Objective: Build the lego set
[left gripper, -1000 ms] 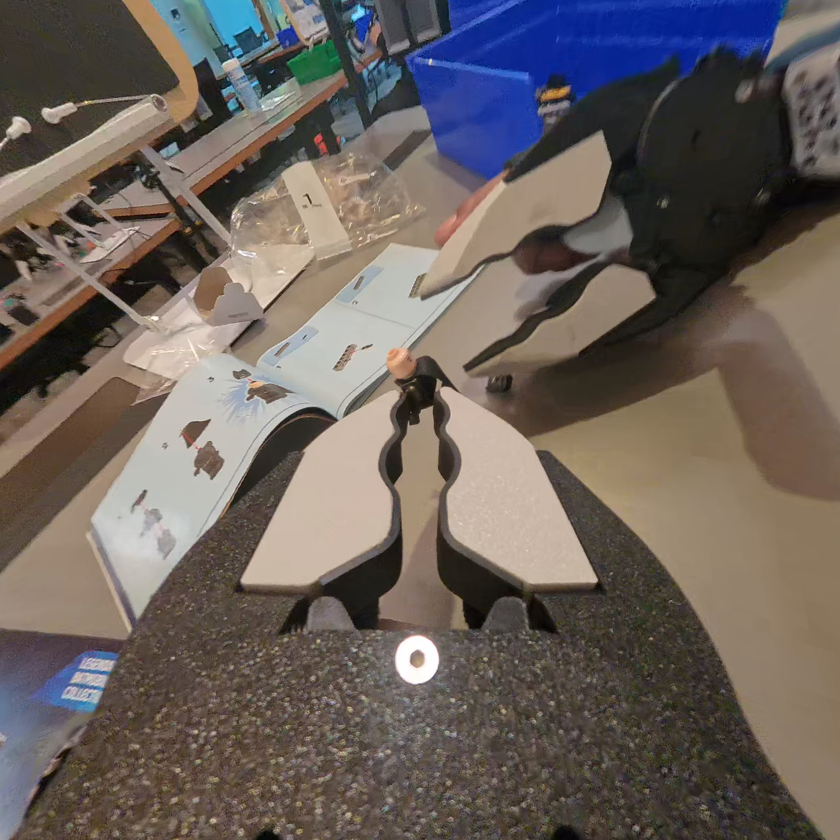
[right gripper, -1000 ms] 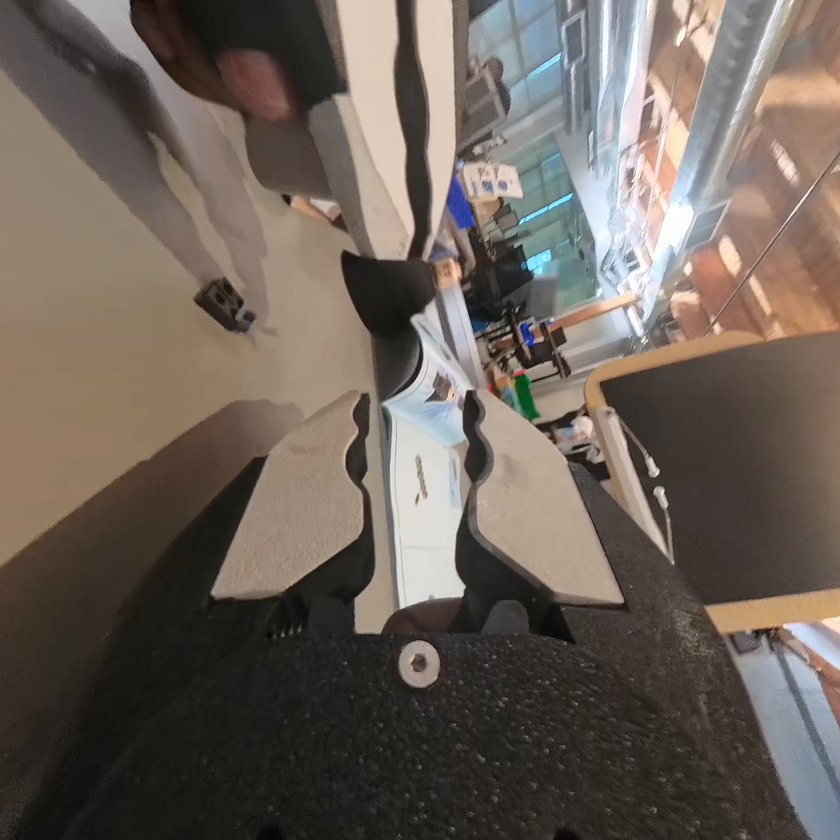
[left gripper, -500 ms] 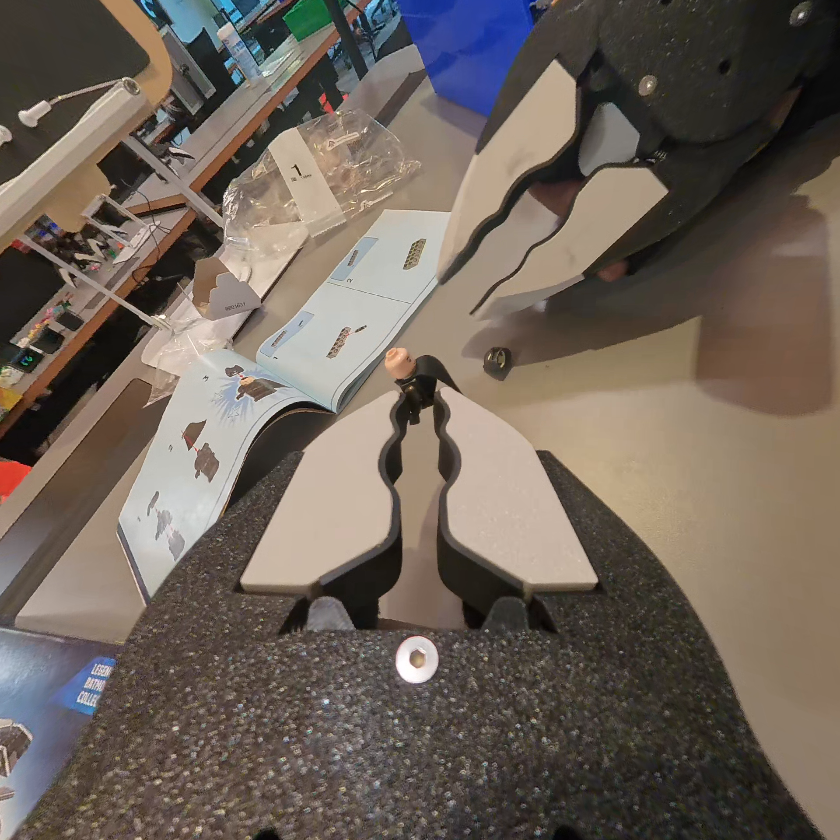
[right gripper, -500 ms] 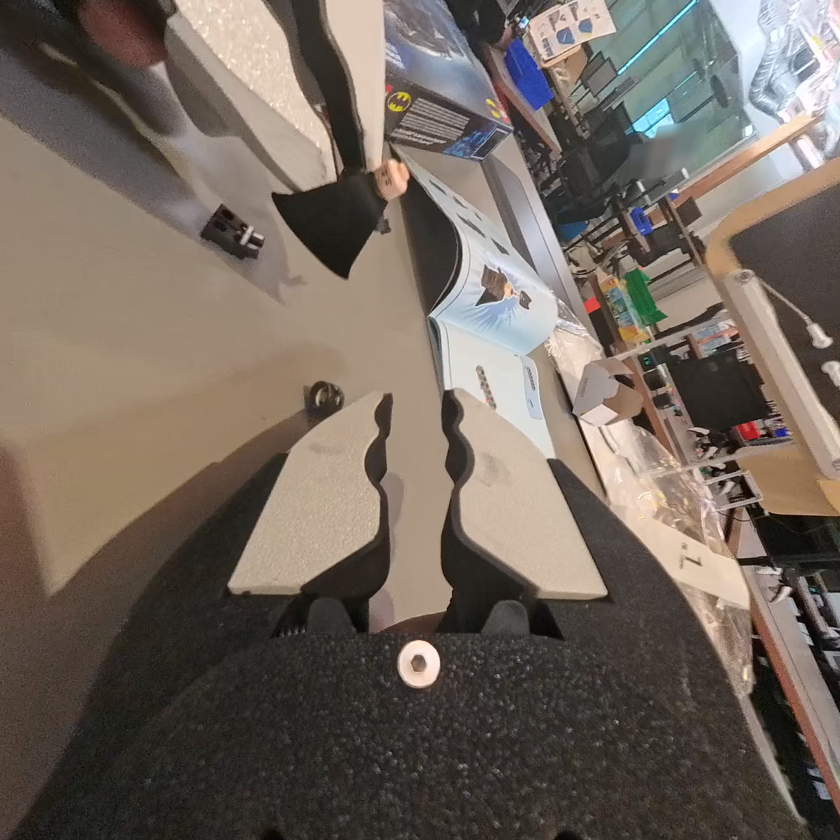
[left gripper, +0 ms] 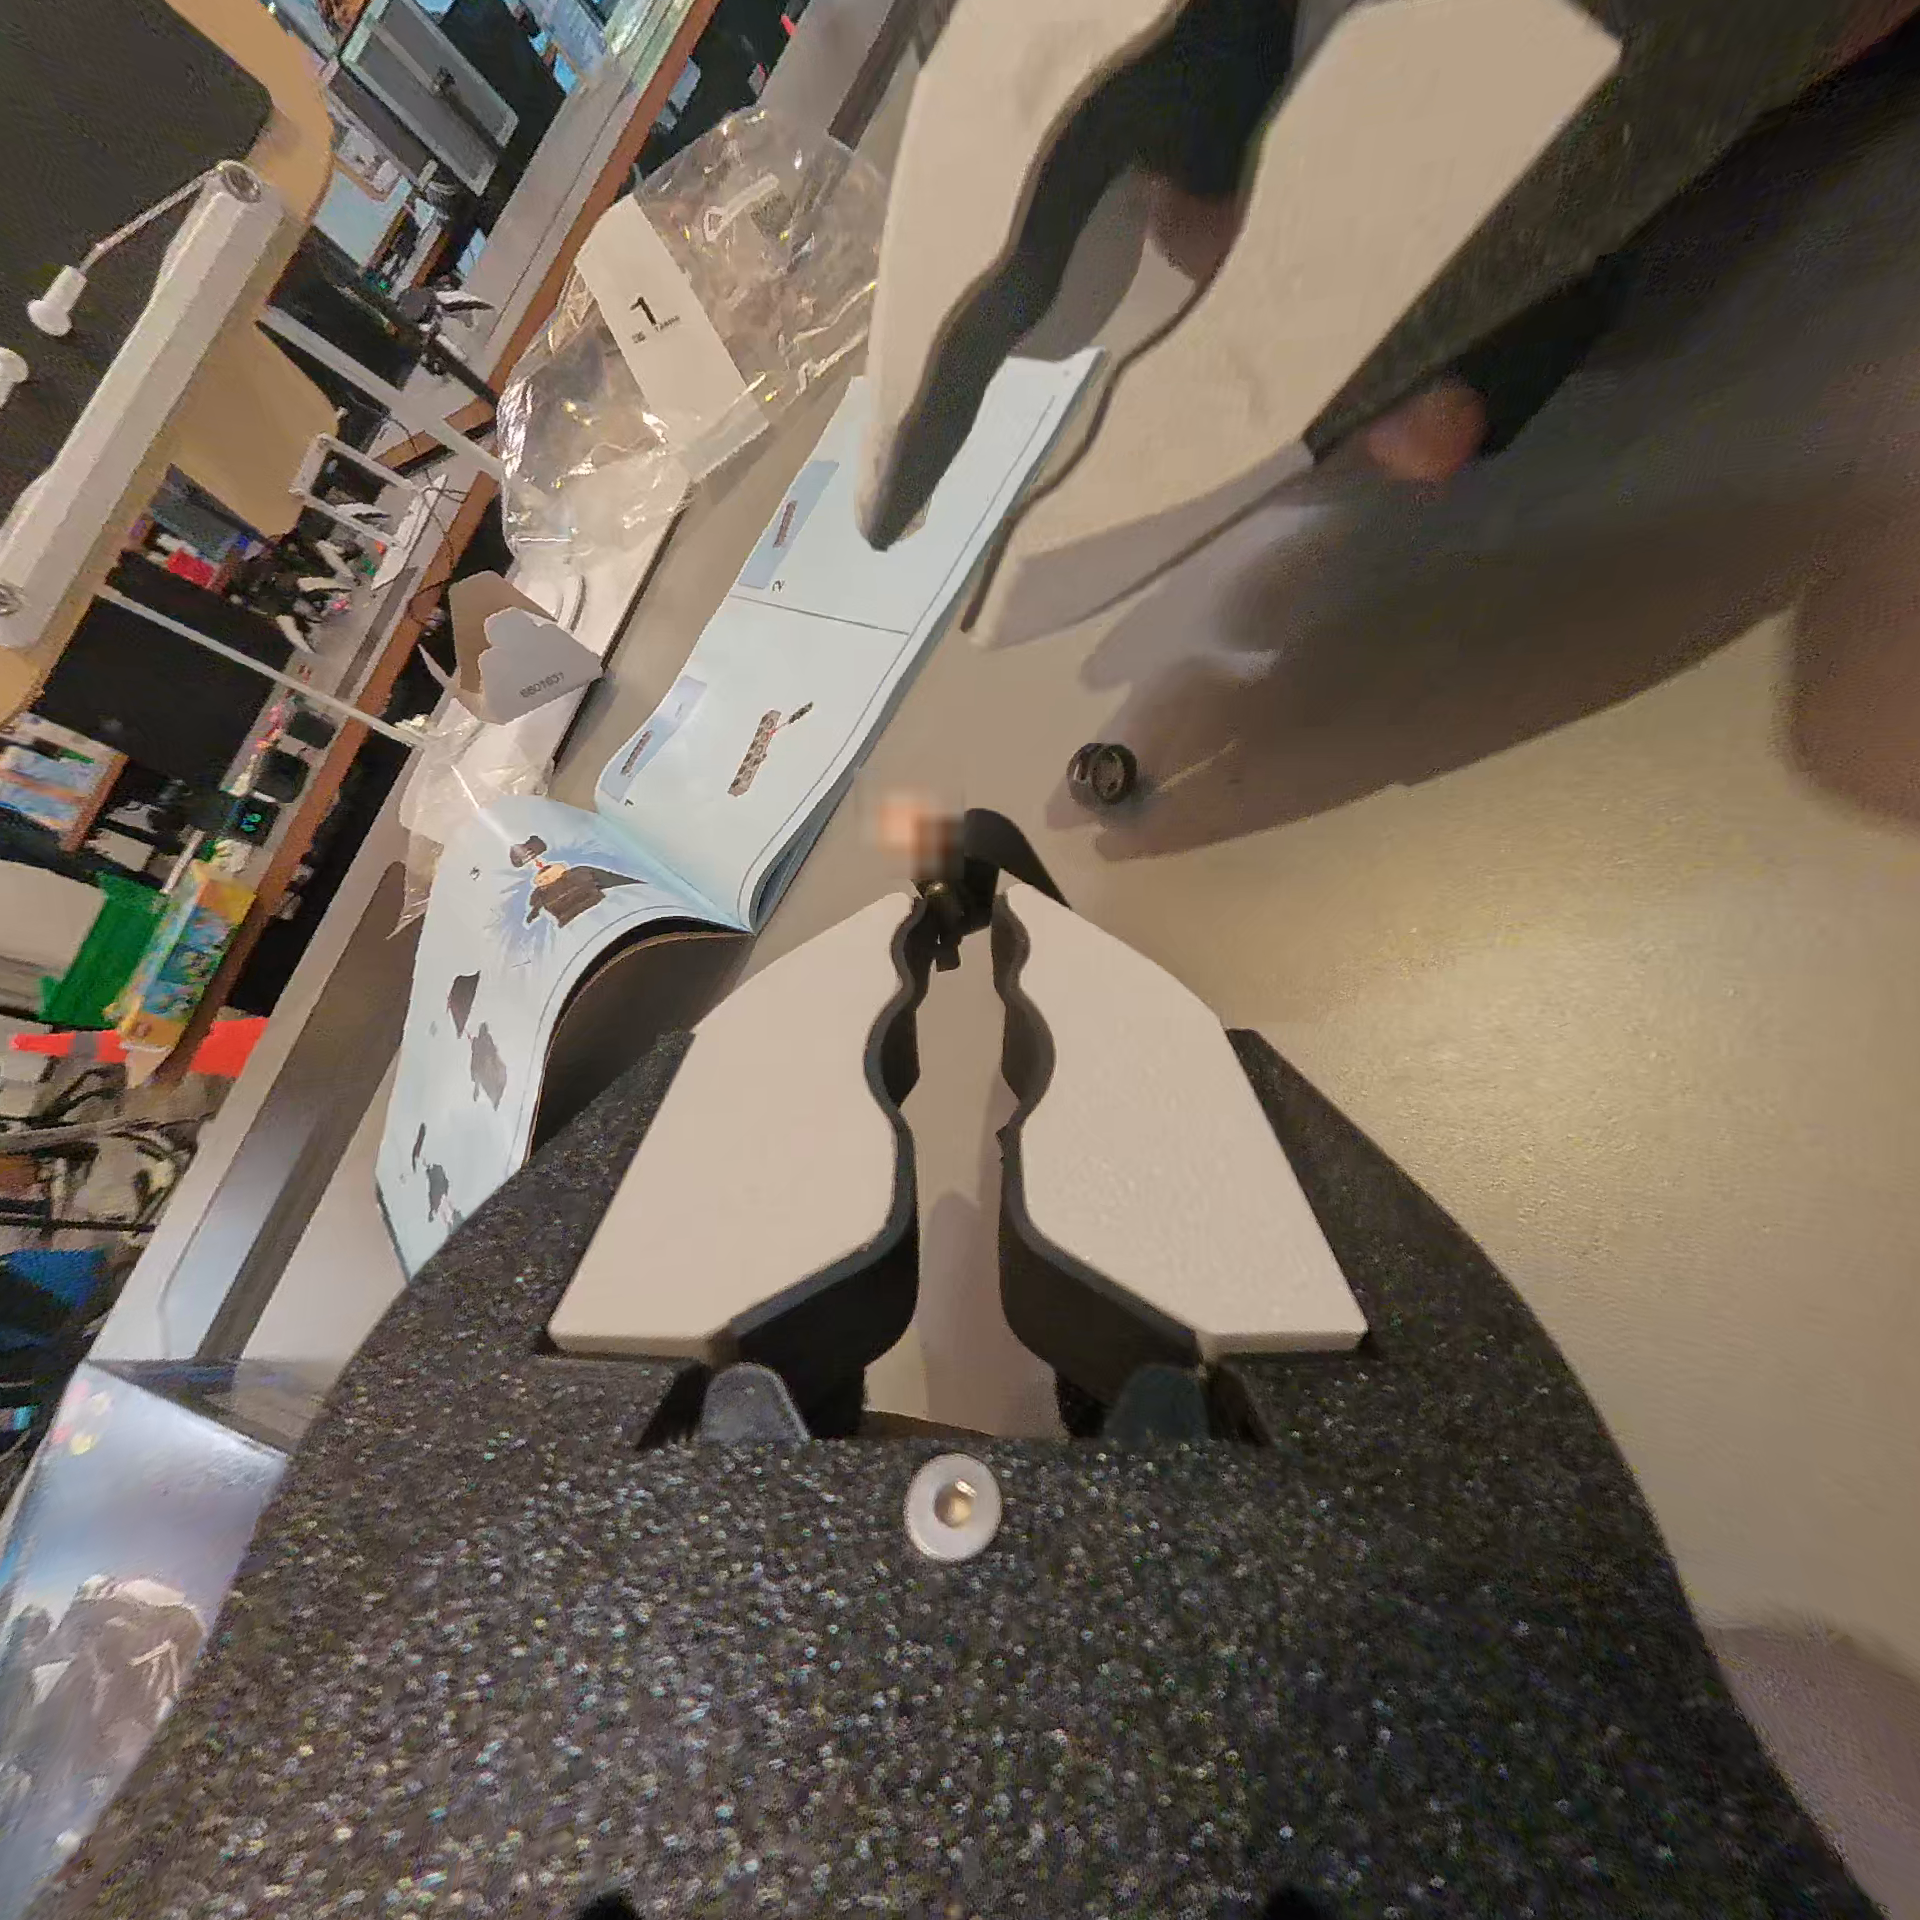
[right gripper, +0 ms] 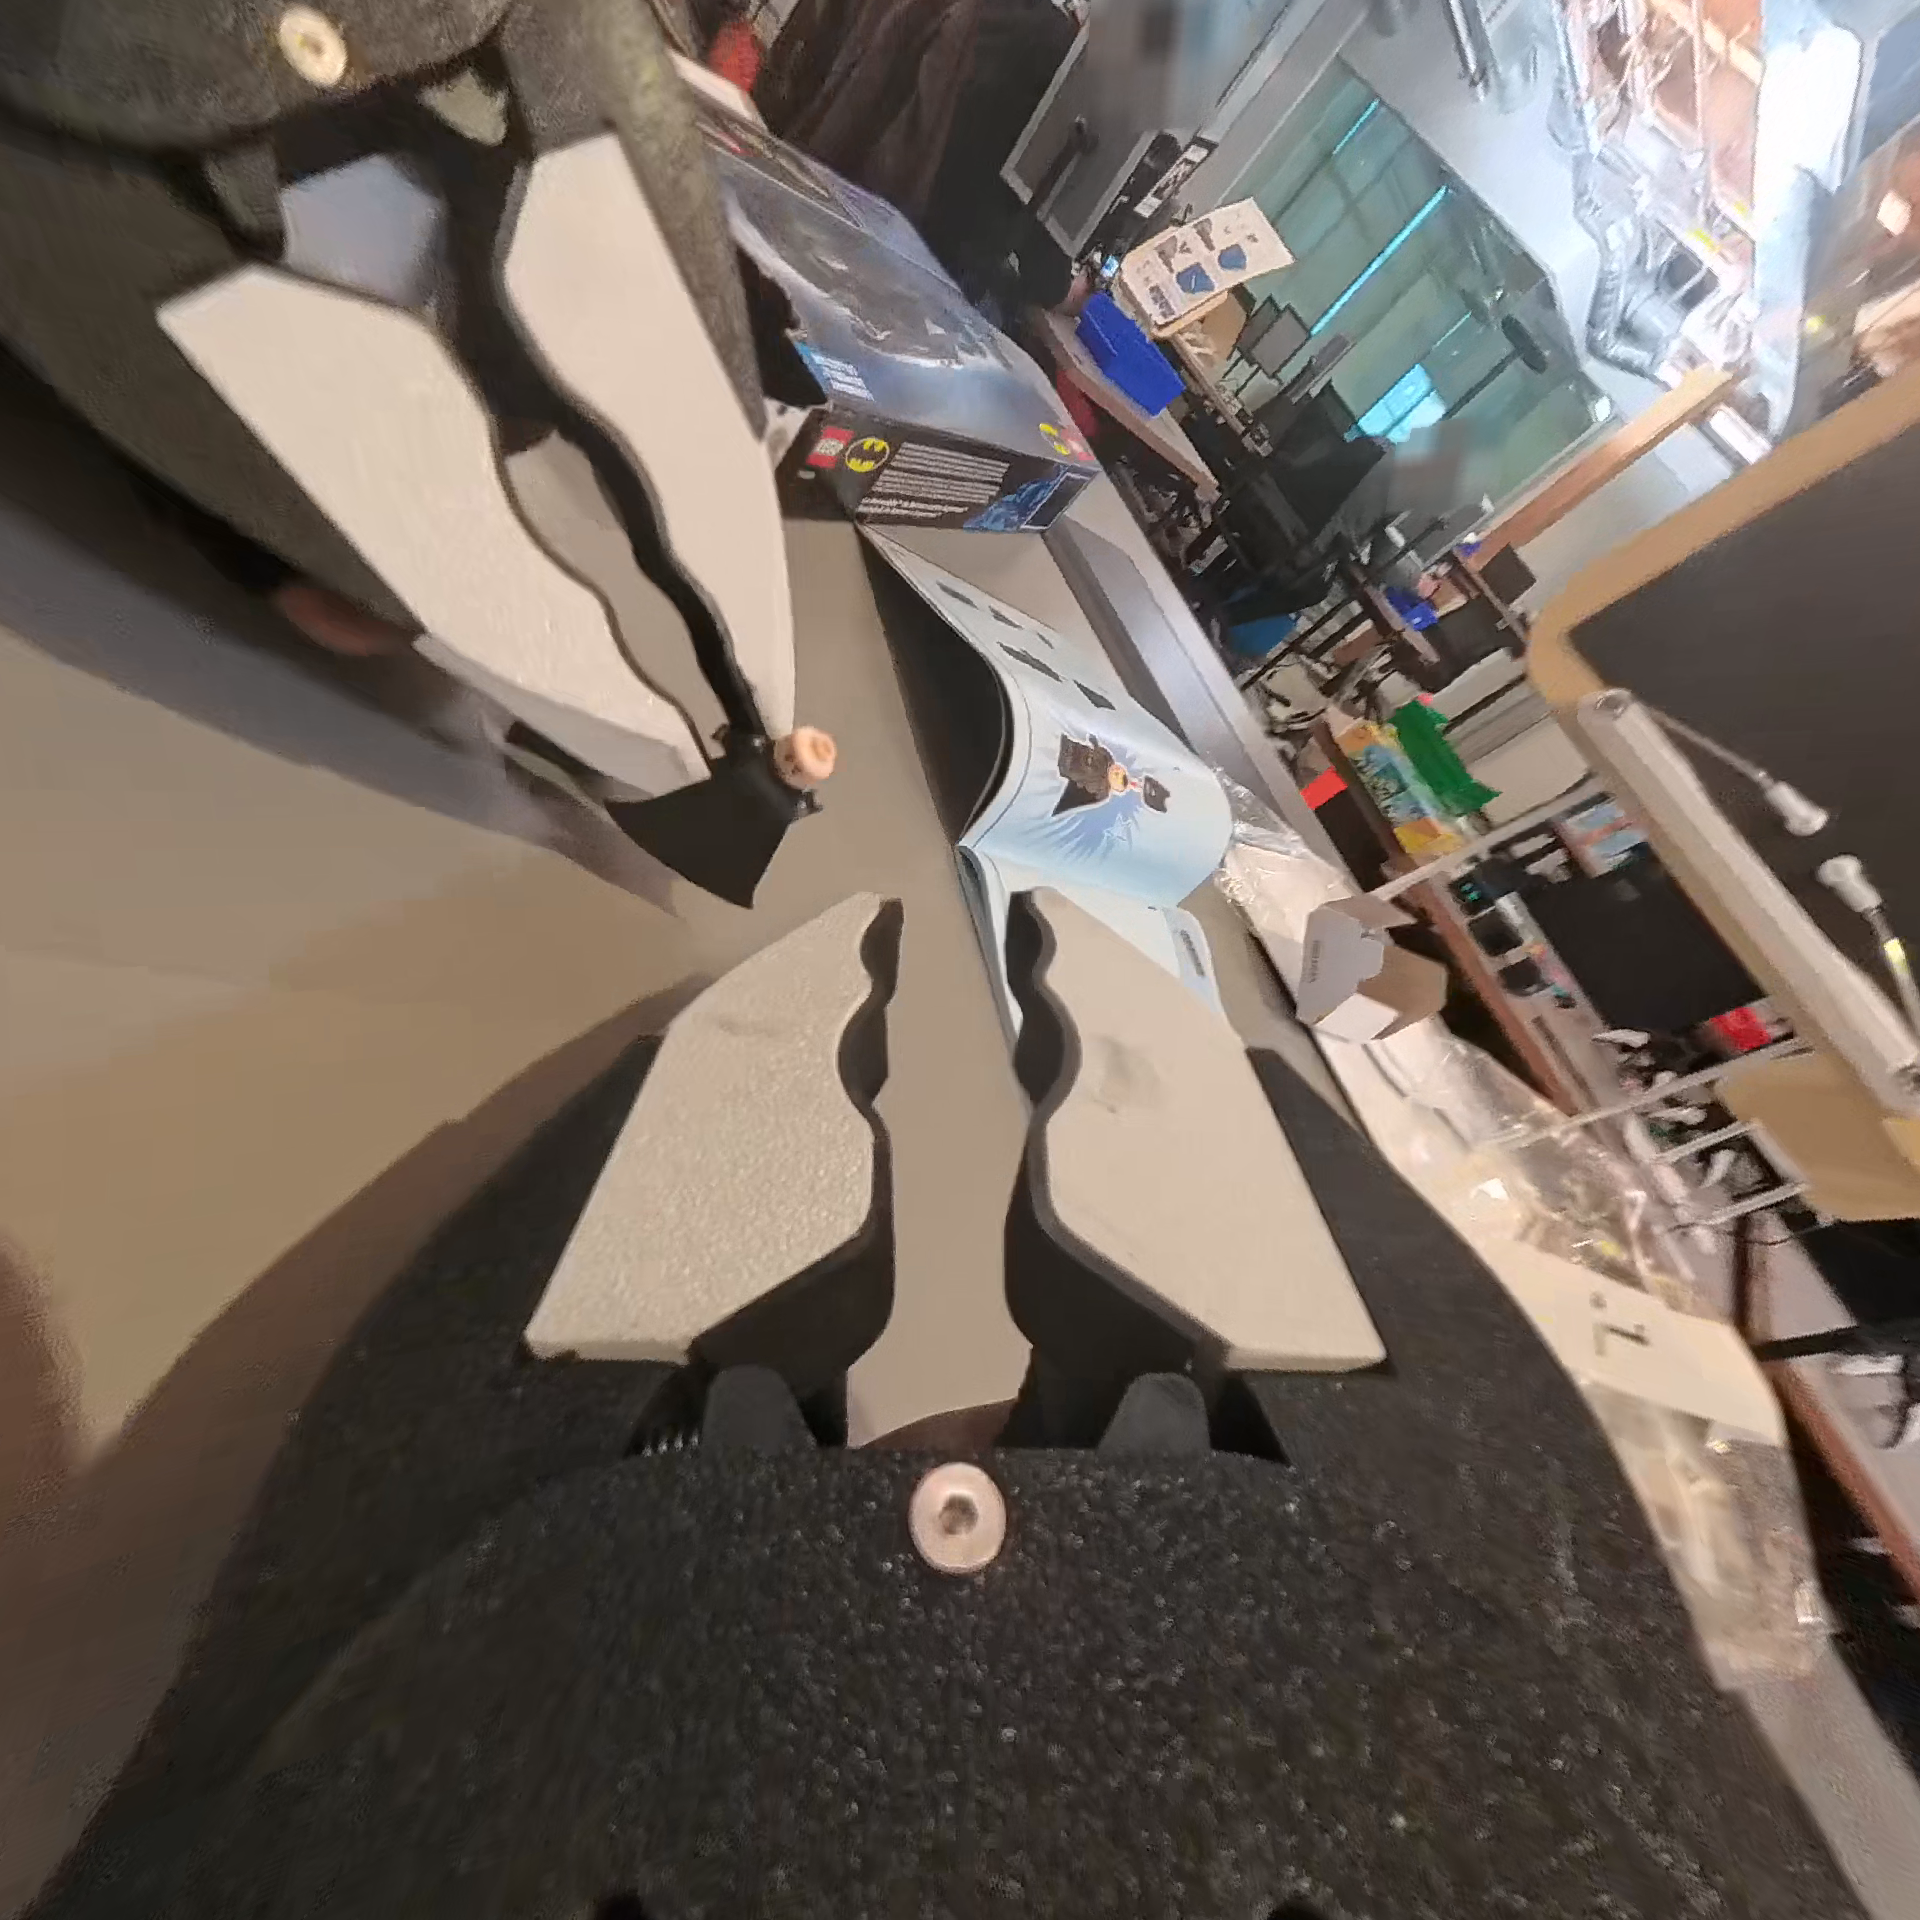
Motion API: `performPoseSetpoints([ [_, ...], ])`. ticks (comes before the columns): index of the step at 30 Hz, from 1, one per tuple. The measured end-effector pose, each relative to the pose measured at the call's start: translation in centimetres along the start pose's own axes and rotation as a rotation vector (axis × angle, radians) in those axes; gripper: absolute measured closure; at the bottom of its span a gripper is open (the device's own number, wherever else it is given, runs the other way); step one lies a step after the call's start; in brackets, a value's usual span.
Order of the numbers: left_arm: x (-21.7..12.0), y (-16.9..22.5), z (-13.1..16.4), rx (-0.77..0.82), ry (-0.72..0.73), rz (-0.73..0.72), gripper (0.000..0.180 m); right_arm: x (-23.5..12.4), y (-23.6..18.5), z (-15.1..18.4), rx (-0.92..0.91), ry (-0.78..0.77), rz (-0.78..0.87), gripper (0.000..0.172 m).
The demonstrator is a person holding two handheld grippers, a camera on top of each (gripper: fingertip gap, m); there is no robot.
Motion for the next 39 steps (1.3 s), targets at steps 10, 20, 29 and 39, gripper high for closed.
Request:
performPoseSetpoints([
  [10,0.4,1.2,0.0,0.084,-0.012,0.007,0.169,0.4,-0.5,0.9,0.282,-0.131,-0.077,0.167],
  [20,0.4,-0.2,0.6,0.051,-0.027,-0.041,0.169,1.1,-1.3,1.0,0.201,-0.176,-0.087,0.165],
  [29,0.3,-2.1,1.1,0.031,-0.022,-0.123,0.169,1.4,-0.6,-0.8,0.453,-0.045,-0.141,0.154],
  [39,0.3,-2.1,1.2,0.082,-0.039,-0.146,0.169,1.7,0.0,-1.2,0.462,0.014,-0.186,0.152],
])
Point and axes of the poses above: each gripper's, where its closed fingertips meet, x out along the fingers, z out of its underside, y = z × x across the jaws, the point moved 2 cm from there along -x, back along the fingers, and after that the axes turned 7 degrees about -z, right-handed, at the moved point
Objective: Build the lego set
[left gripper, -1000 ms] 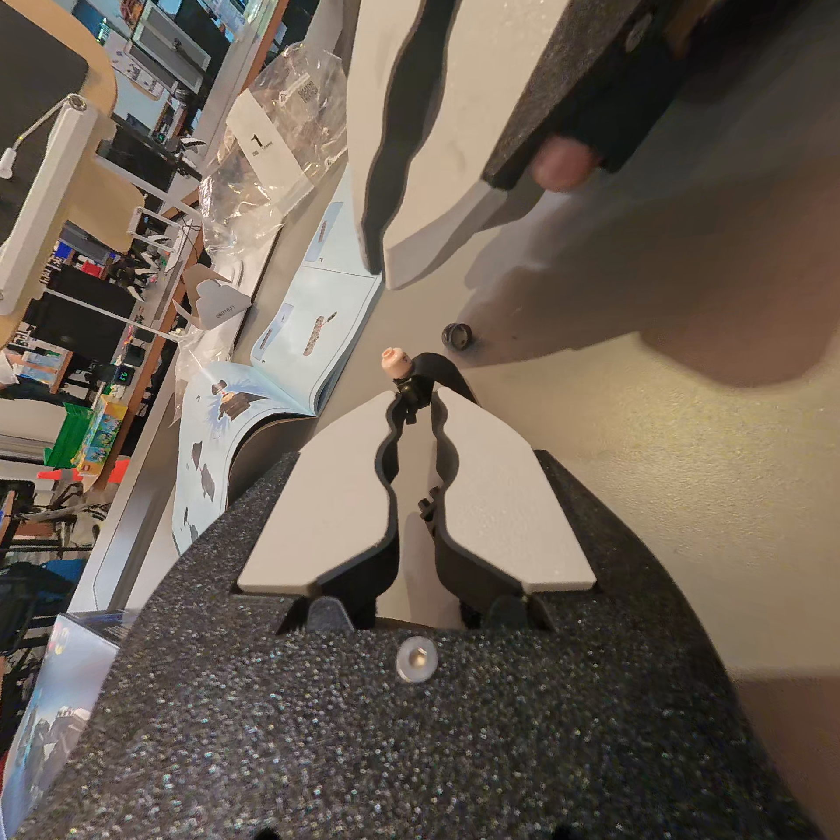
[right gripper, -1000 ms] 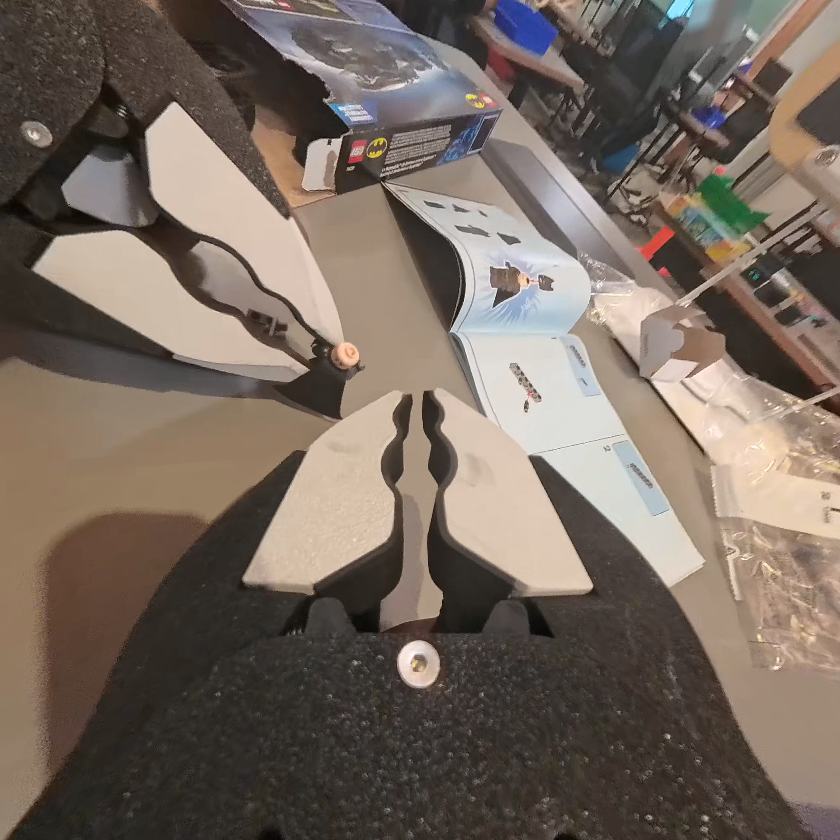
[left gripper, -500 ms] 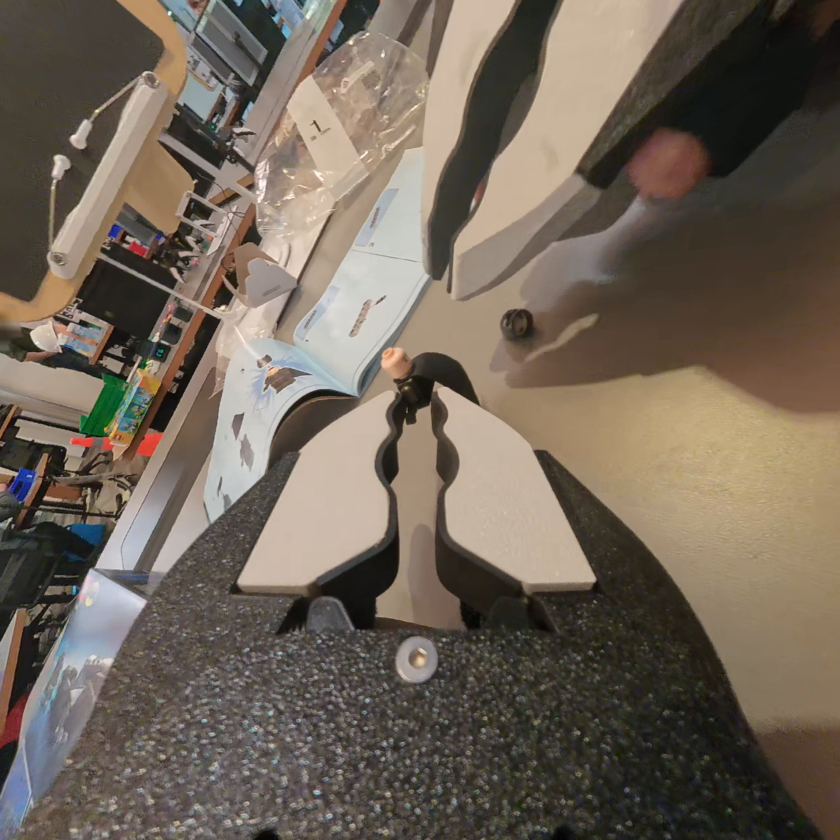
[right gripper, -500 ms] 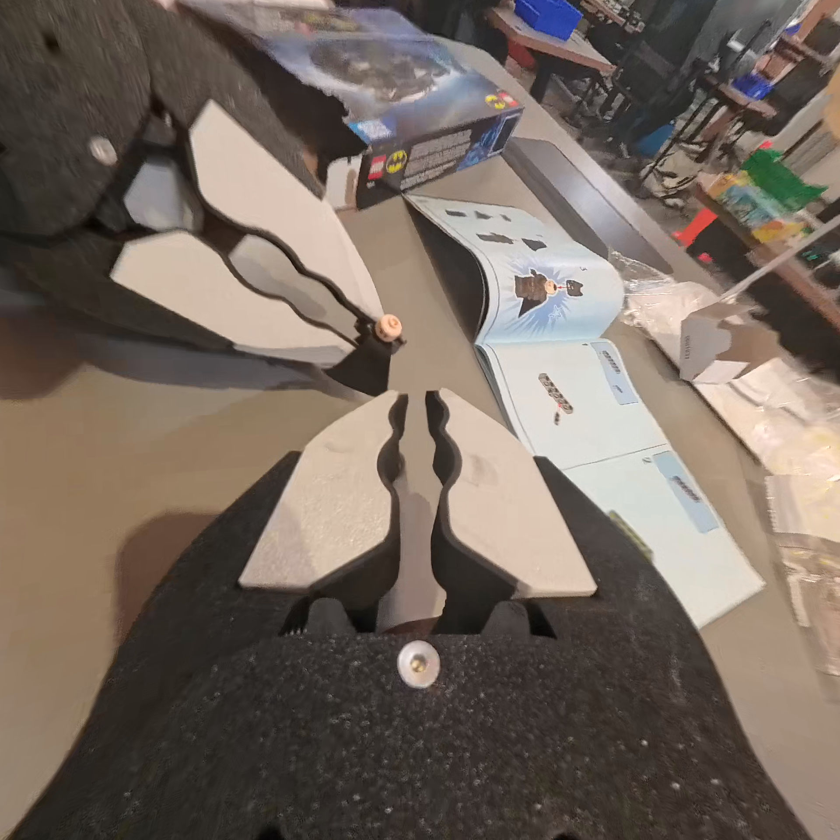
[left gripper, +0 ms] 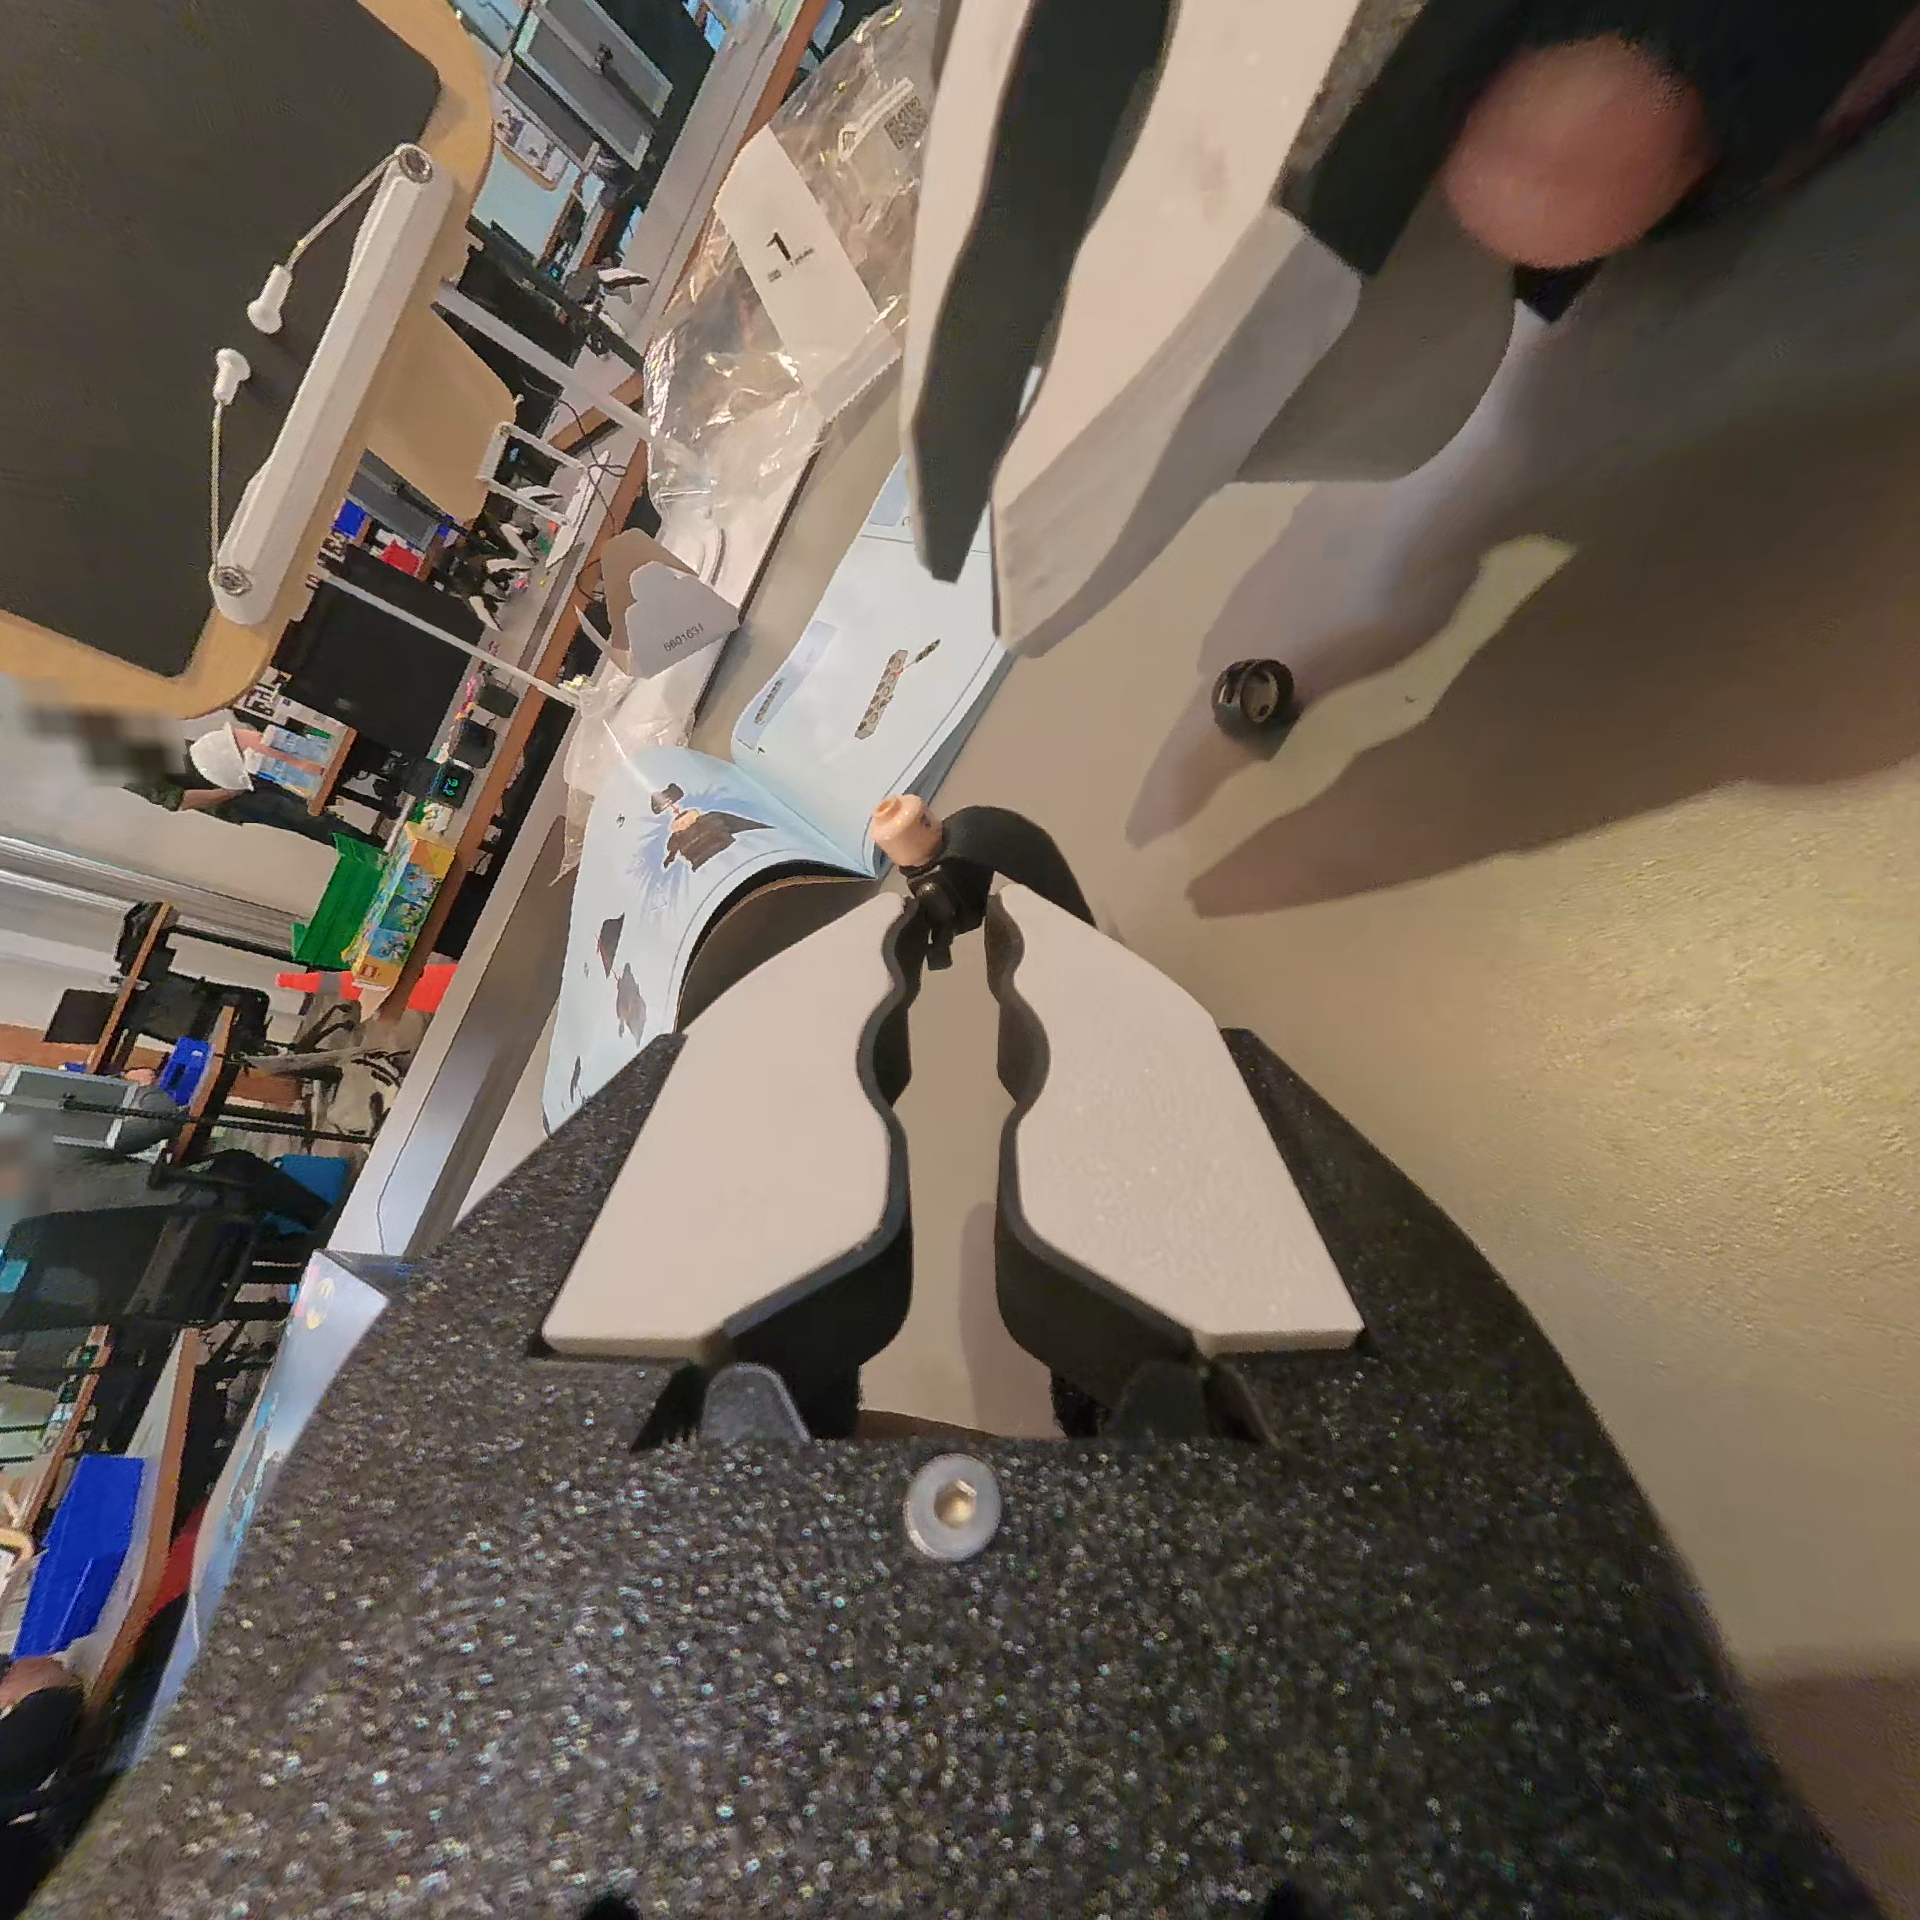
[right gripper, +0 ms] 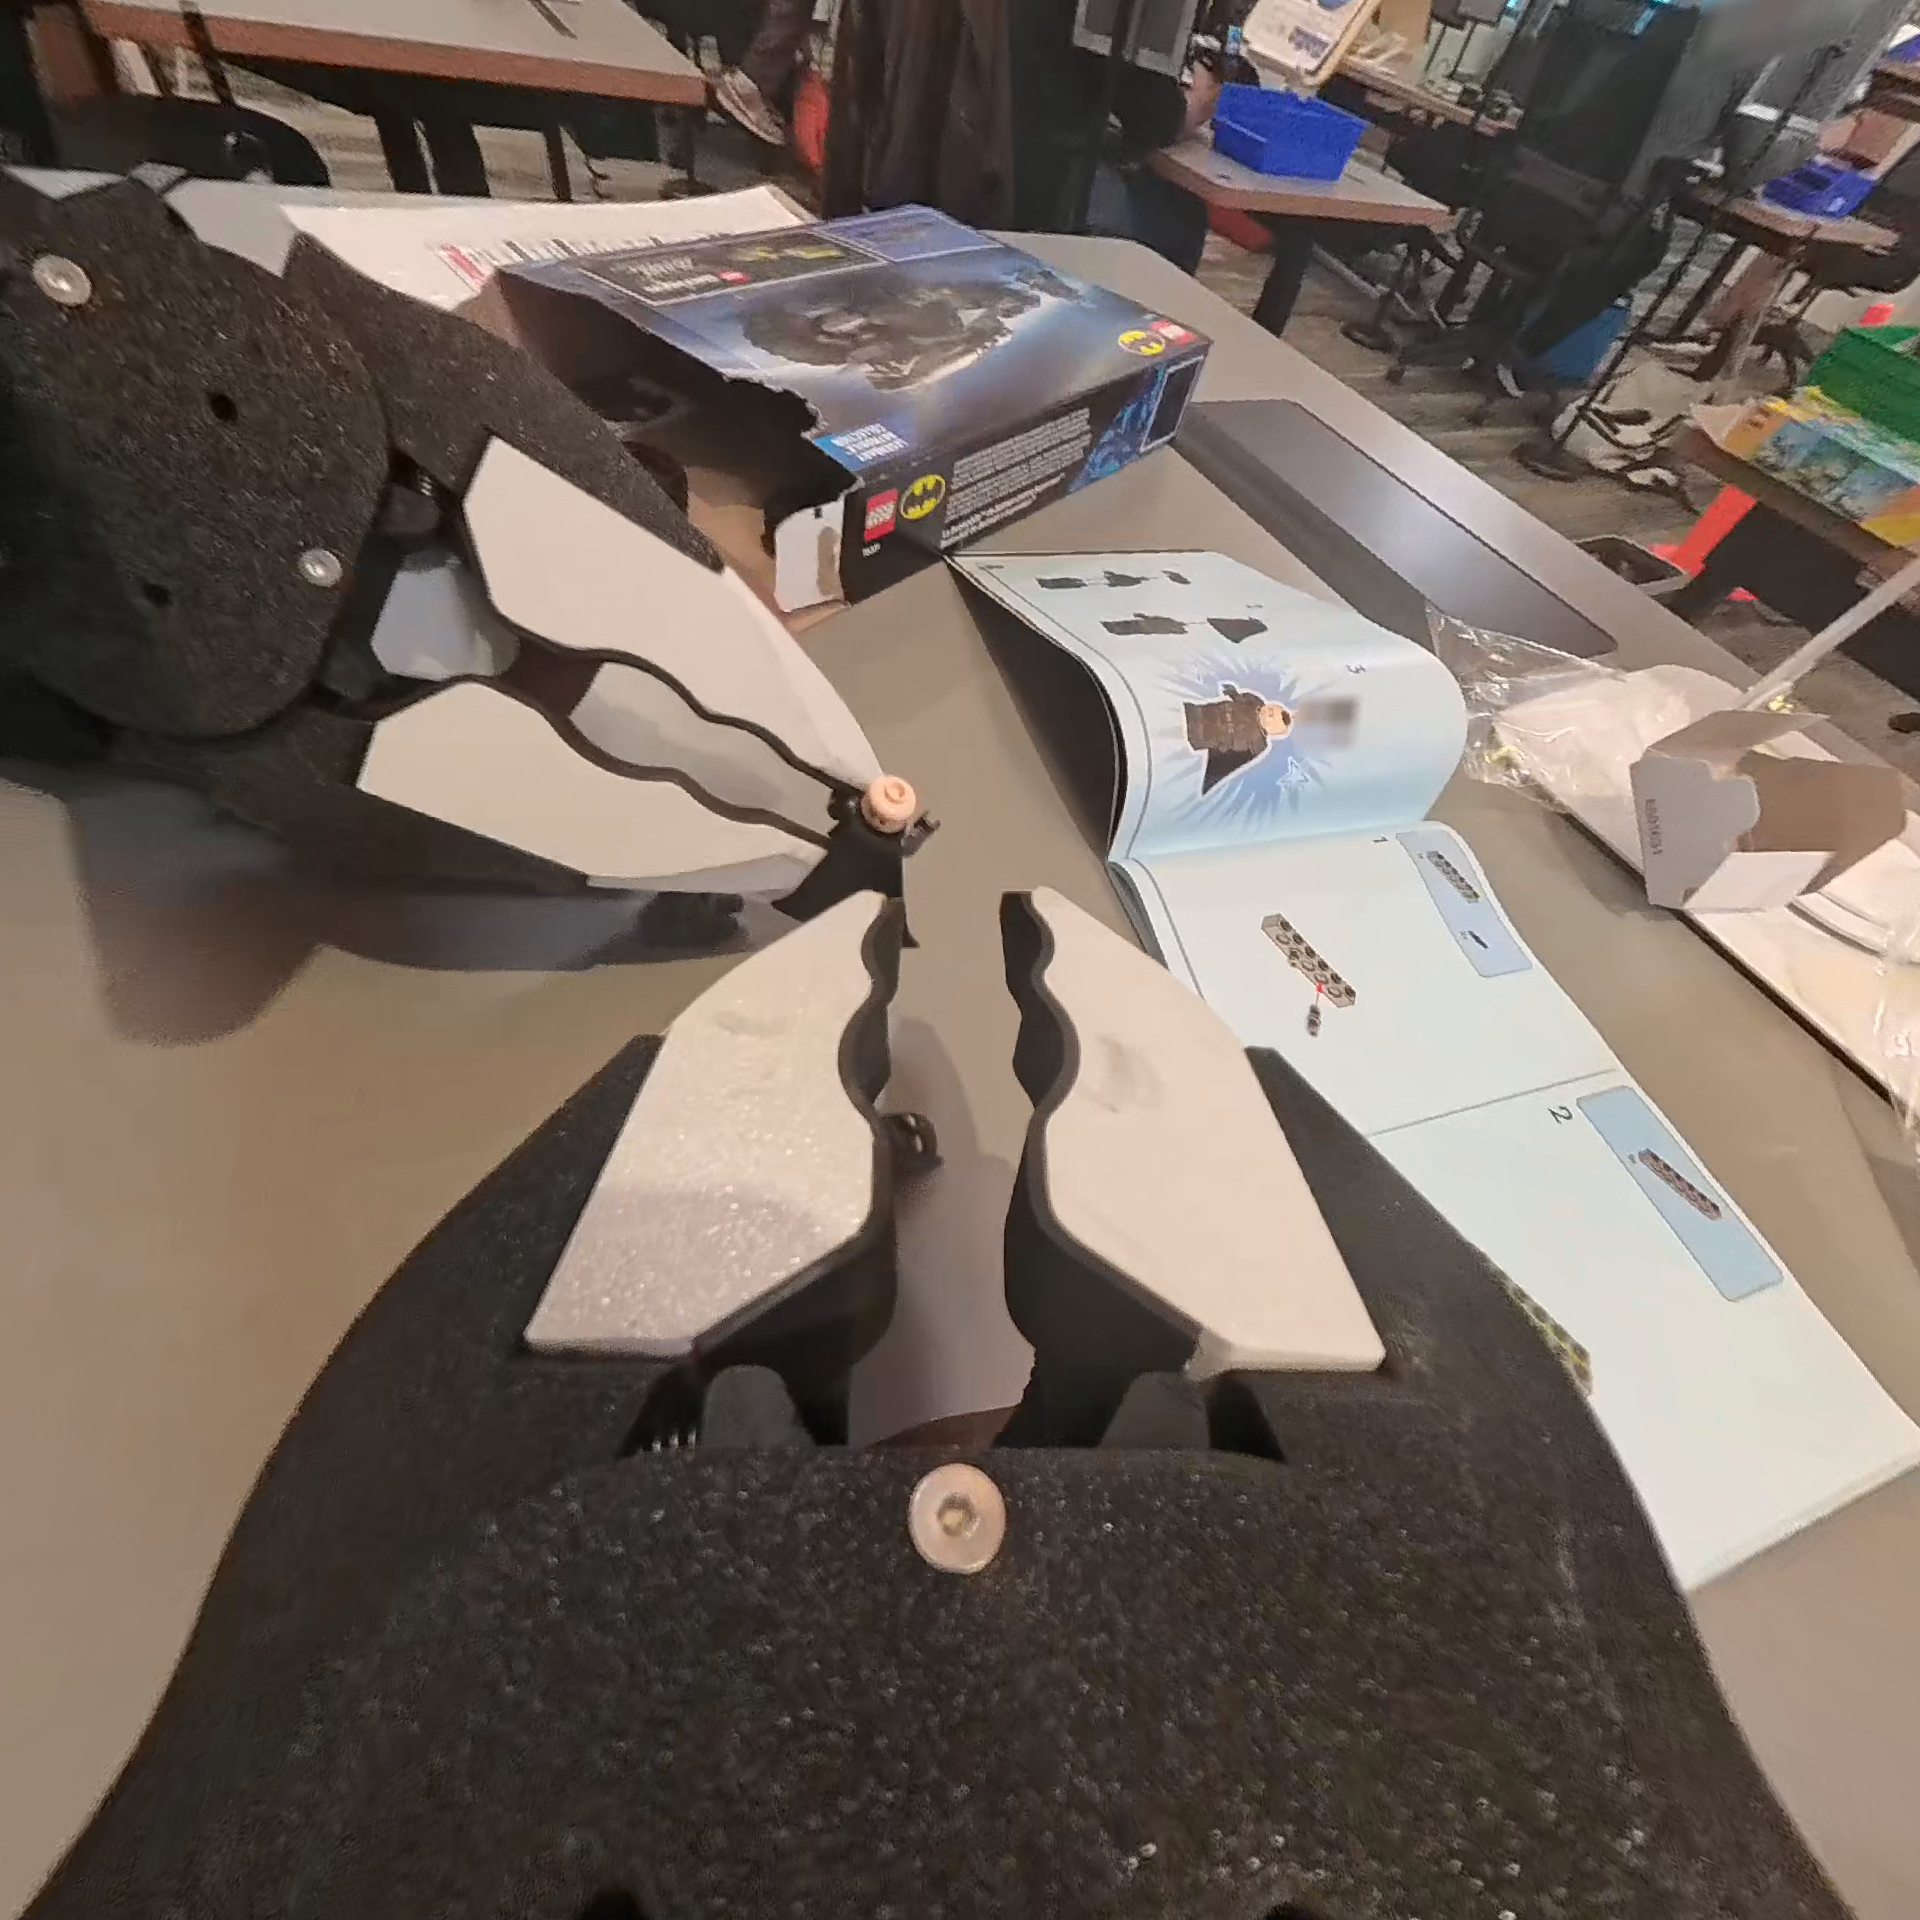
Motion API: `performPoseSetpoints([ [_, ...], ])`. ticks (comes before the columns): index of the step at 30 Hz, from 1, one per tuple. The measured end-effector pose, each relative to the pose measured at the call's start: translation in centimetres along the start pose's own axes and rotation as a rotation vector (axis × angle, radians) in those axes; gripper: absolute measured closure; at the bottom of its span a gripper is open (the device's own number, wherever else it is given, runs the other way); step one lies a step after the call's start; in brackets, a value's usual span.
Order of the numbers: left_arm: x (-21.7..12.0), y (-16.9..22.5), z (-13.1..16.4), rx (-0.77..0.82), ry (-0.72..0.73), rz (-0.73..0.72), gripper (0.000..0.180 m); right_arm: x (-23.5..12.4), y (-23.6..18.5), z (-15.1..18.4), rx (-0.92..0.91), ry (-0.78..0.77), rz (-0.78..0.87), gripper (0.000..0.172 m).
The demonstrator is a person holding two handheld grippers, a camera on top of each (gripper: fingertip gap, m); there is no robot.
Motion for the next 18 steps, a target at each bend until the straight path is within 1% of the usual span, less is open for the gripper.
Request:
performPoseSetpoints([
  [4,0.0,0.2,-0.2,0.021,-0.001,-0.003,0.169,0.3,-0.6,-0.5,0.001,0.024,-0.043,0.152],
  [8,0.0,0.3,-0.2,0.043,-0.006,-0.018,0.169,0.5,-1.0,-0.6,-0.031,0.022,-0.042,0.152],
  [18,-0.2,0.2,-0.9,0.241,-0.016,-0.129,0.169,1.3,-1.2,-0.3,0.012,-0.025,-0.05,0.153],
])
Point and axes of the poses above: each gripper's, where its closed fingertips meet, x out along the fingers, z out of its underside, y = z × x across the jaws, the point moved 2 cm from there along -x, back along the fingers, and after that the axes turned 7 degrees about -z, right-handed, at the moved point
